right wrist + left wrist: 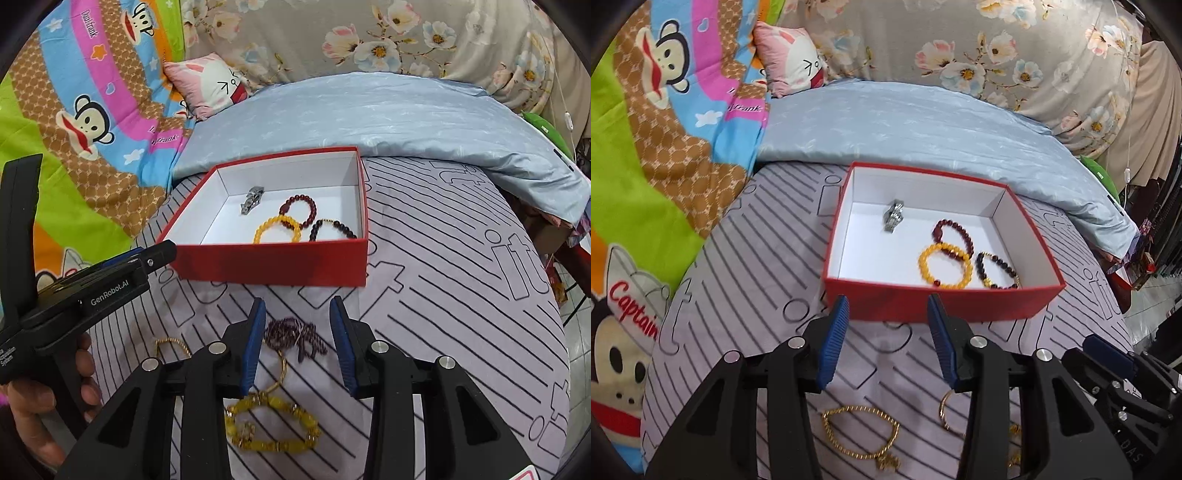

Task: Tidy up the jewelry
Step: 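Open both tools to drop the bracelets into the red box, then withdraw both tools back to the remaining jewelry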

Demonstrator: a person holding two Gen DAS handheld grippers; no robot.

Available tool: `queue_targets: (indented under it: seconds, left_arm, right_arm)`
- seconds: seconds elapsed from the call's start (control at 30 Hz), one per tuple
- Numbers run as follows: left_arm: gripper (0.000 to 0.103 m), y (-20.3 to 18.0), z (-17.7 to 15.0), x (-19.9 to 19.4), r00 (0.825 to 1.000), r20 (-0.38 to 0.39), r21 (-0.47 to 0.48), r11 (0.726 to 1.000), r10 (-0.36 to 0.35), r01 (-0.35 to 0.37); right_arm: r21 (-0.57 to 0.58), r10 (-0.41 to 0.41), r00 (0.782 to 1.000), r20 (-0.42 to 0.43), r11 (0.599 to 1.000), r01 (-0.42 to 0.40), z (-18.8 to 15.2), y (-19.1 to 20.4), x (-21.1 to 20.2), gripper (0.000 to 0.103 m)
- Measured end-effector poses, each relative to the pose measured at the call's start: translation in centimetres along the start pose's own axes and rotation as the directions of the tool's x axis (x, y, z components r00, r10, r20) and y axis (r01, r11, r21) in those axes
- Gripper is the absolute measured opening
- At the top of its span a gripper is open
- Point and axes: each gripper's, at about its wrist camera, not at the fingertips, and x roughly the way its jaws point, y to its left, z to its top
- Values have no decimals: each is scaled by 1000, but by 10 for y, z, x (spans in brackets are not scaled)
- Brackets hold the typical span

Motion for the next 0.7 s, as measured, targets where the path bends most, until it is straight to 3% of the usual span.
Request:
queue_targets:
  seconds: [0.37,0.7]
  left_arm:
    - [42,16,-31,-23,998,-9,-13,998,56,-56]
    - [42,33,-67,-17,993,-82,-33,996,85,-88]
  right_arm:
    - [-24,9,999,-51,1000,-10,-38,4,-8,36]
    - [-40,7,993,-119,999,-11,-70,8,1,36]
